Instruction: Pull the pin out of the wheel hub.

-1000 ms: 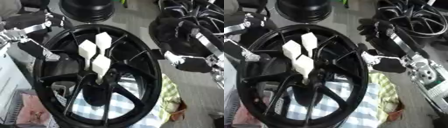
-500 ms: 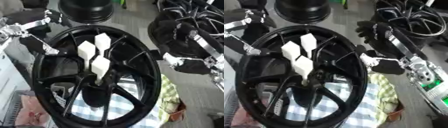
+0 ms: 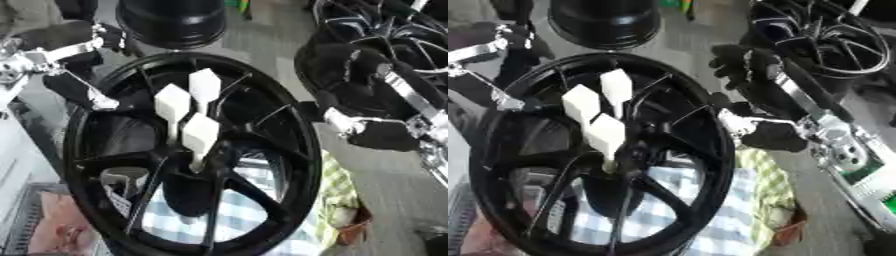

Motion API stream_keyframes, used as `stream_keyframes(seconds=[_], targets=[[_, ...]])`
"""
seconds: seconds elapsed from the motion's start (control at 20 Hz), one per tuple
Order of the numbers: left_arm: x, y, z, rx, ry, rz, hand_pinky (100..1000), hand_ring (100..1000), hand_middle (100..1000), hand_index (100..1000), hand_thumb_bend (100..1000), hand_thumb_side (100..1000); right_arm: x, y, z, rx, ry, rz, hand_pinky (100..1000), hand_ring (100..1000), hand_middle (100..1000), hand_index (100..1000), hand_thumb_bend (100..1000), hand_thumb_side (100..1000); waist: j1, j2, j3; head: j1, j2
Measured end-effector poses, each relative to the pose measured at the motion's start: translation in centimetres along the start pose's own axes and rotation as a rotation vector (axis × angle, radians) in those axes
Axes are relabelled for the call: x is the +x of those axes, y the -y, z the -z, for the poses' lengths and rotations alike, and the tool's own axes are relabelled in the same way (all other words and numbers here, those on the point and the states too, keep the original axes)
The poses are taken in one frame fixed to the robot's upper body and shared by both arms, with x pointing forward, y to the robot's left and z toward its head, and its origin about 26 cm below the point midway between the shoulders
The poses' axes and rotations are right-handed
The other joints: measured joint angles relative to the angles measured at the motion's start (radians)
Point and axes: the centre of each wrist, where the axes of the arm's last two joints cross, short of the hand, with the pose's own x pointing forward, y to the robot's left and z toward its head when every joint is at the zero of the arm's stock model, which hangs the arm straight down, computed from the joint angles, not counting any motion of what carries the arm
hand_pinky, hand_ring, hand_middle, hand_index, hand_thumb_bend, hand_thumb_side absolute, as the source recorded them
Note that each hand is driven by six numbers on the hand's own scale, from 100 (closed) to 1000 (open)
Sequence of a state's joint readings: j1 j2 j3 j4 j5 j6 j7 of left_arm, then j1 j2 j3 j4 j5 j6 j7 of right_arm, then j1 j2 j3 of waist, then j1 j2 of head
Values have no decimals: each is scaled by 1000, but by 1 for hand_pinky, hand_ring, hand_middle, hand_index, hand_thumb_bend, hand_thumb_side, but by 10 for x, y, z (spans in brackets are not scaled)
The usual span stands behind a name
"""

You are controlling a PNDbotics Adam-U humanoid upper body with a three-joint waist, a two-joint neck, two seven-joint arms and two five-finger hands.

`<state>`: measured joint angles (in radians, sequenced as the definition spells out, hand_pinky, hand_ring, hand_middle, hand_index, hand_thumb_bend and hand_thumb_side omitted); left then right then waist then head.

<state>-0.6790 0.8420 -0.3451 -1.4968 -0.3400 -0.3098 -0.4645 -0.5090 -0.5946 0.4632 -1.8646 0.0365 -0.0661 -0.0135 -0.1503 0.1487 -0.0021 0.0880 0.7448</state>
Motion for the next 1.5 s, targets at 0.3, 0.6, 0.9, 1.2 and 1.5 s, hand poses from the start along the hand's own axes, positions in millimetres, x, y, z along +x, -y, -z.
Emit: stream_keyframes(seconds=[0.3, 0.6, 0.9, 1.2, 1.5], targets=[[1, 6, 4, -57, 21, -36, 767, 750, 730, 826, 456, 376, 0, 0, 0, 2, 0, 1, 673, 775, 768, 908, 105, 273, 0, 0, -3, 0, -7], [2, 9, 5, -82, 34, -36, 779, 764, 753, 838, 486, 396, 0, -1, 0, 3, 1, 2, 673, 775, 768, 908, 101, 274, -1, 0, -3, -2, -8], [9, 13, 4, -101, 59, -2, 795, 779, 762, 843, 502, 407, 0, -1, 0, 6, 3, 3, 673, 775, 768, 908, 100, 275, 0, 1, -3, -6, -11], [12, 17, 0, -107, 73, 4, 786, 776, 757, 842, 533, 419, 0, -2, 0, 5, 5, 3, 673, 775, 768, 908, 100, 276, 0, 6, -3, -15, -18], [13, 20, -5, -103, 86, -20, 784, 776, 757, 842, 568, 435, 0, -2, 0, 4, 8, 4, 672, 775, 768, 908, 100, 278, 0, 11, -3, -34, -21]])
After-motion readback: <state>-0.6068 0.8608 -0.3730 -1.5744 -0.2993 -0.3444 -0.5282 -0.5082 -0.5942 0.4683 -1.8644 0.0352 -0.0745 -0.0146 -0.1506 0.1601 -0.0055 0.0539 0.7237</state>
